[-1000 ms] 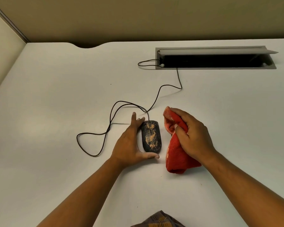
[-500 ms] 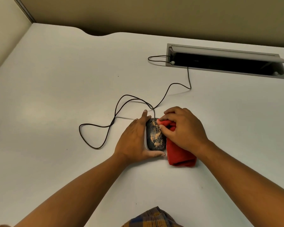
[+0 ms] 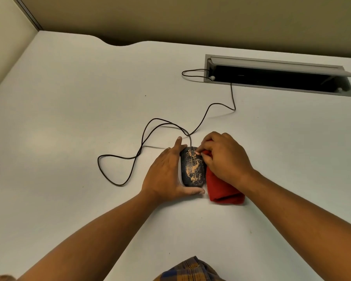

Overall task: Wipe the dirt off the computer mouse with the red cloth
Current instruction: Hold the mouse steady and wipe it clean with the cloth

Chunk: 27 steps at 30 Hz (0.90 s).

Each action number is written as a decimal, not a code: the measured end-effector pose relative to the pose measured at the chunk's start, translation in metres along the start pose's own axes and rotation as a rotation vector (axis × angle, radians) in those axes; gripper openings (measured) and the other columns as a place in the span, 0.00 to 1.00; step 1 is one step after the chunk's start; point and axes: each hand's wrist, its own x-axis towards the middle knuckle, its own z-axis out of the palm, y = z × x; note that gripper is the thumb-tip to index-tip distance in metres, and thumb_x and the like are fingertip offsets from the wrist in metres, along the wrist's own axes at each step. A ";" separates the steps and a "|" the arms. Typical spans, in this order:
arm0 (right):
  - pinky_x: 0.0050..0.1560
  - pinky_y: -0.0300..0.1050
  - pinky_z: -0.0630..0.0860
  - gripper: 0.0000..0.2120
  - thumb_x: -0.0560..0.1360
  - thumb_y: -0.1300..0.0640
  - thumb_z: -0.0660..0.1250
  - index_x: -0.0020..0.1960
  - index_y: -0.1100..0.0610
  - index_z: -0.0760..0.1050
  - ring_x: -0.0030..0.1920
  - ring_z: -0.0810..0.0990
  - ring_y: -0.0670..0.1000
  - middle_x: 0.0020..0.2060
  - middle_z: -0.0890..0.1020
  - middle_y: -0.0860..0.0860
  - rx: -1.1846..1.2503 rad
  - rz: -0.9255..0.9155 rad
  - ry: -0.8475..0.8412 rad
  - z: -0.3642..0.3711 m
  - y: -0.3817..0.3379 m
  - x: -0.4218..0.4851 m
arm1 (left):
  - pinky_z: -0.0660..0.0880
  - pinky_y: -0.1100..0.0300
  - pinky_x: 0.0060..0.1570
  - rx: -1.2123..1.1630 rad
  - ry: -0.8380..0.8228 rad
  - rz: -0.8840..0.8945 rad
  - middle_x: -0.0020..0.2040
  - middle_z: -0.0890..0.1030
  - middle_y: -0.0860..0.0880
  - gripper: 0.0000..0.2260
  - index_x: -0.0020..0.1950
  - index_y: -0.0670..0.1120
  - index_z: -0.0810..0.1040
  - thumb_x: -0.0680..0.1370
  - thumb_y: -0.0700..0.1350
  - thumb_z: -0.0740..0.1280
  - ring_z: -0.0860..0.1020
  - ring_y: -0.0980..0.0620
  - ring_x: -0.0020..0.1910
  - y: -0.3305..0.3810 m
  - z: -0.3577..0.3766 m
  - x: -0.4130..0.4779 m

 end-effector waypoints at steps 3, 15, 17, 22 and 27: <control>0.48 0.46 0.74 0.07 0.76 0.51 0.66 0.49 0.45 0.83 0.53 0.73 0.49 0.51 0.78 0.42 0.033 0.035 0.043 -0.006 0.000 0.009 | 0.63 0.59 0.70 -0.001 -0.001 -0.001 0.73 0.69 0.52 0.64 0.80 0.45 0.44 0.58 0.75 0.72 0.67 0.54 0.70 0.000 -0.001 0.000; 0.47 0.48 0.76 0.04 0.73 0.49 0.70 0.44 0.44 0.83 0.51 0.78 0.50 0.50 0.80 0.43 0.006 0.048 -0.093 -0.021 -0.001 0.018 | 0.63 0.61 0.69 -0.013 -0.014 -0.025 0.73 0.69 0.54 0.64 0.80 0.47 0.44 0.57 0.75 0.72 0.67 0.55 0.70 0.000 -0.001 0.001; 0.48 0.49 0.76 0.04 0.73 0.50 0.69 0.44 0.44 0.83 0.52 0.77 0.51 0.50 0.80 0.42 0.028 0.054 -0.059 -0.019 -0.003 0.023 | 0.62 0.62 0.69 -0.011 -0.016 -0.023 0.73 0.68 0.53 0.64 0.80 0.46 0.45 0.57 0.75 0.71 0.66 0.55 0.70 0.001 -0.002 0.001; 0.46 0.46 0.72 0.06 0.75 0.51 0.66 0.47 0.44 0.83 0.53 0.74 0.49 0.52 0.78 0.41 -0.002 0.027 -0.105 -0.010 -0.007 0.013 | 0.61 0.62 0.69 -0.014 -0.014 -0.024 0.73 0.68 0.54 0.65 0.80 0.45 0.44 0.57 0.76 0.71 0.66 0.55 0.71 0.000 0.000 0.000; 0.45 0.47 0.76 0.05 0.72 0.50 0.68 0.43 0.44 0.83 0.50 0.78 0.50 0.48 0.81 0.43 -0.013 0.049 -0.154 -0.023 -0.001 0.014 | 0.62 0.61 0.69 -0.011 -0.014 -0.025 0.73 0.68 0.54 0.65 0.80 0.46 0.43 0.56 0.76 0.72 0.66 0.55 0.71 -0.001 0.000 0.000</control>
